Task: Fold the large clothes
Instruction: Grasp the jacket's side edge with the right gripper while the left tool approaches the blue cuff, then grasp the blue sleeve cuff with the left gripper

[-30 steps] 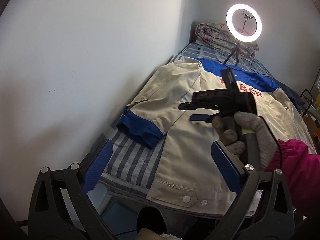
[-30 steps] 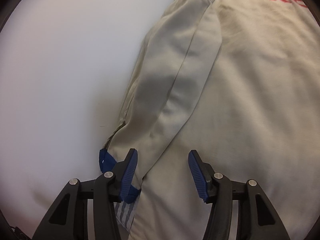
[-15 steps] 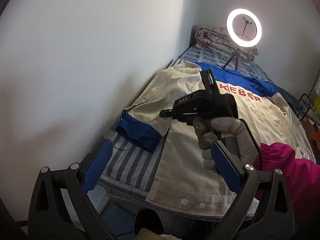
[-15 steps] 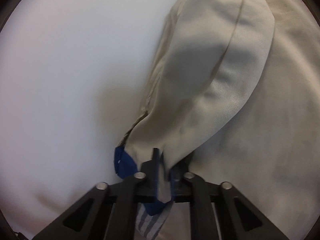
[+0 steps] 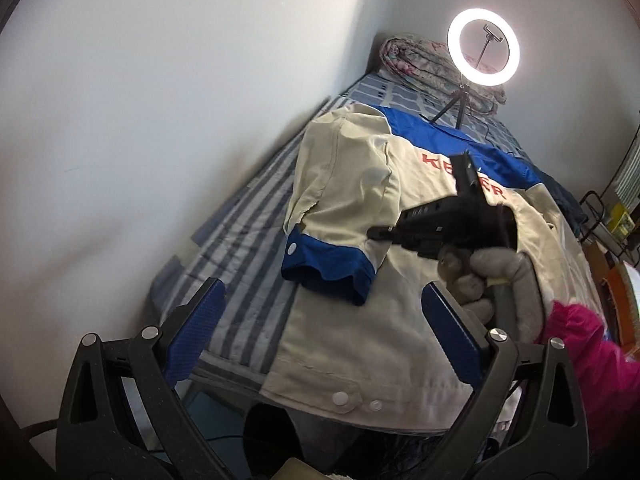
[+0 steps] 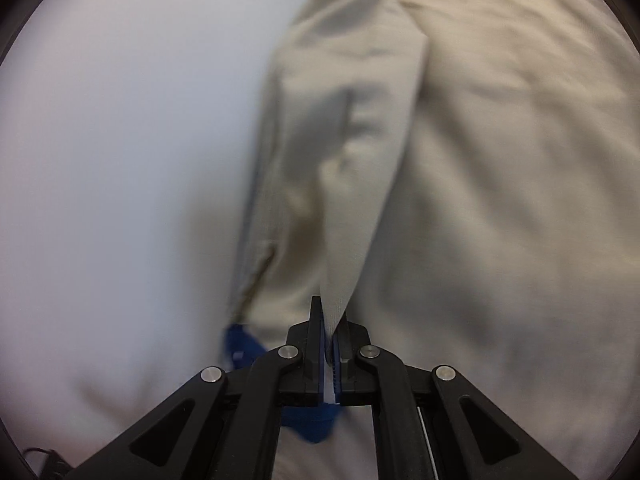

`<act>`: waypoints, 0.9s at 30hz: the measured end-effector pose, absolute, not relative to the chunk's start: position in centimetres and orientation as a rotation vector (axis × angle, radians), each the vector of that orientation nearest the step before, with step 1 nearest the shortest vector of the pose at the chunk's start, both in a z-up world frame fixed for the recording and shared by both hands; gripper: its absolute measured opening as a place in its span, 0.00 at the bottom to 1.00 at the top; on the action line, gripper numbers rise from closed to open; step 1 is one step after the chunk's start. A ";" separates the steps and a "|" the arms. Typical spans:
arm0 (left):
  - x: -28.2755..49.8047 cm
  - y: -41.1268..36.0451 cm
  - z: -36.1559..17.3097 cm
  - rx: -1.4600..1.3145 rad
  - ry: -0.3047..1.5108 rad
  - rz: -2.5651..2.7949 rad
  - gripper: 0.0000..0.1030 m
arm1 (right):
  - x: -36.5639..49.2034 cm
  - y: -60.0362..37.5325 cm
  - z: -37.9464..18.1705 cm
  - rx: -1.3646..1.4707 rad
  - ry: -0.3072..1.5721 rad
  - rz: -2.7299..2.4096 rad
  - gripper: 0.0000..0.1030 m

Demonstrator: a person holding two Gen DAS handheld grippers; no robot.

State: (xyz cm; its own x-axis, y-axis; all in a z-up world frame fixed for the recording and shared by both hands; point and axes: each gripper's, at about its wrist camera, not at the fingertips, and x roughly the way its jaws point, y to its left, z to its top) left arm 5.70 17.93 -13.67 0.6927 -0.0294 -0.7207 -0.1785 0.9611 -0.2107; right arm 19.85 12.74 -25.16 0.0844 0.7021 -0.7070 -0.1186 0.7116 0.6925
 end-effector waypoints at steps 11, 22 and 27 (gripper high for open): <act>11.8 21.0 -18.2 -0.556 0.947 0.090 0.61 | 16.8 16.5 -25.5 0.301 1.285 0.672 0.00; 14.4 23.7 -23.6 -0.823 0.982 0.120 0.46 | 16.1 15.4 -25.0 0.262 1.278 0.674 0.01; 15.5 24.2 -25.5 -0.888 1.017 0.151 0.46 | 16.4 14.0 -25.1 0.263 1.279 0.680 0.01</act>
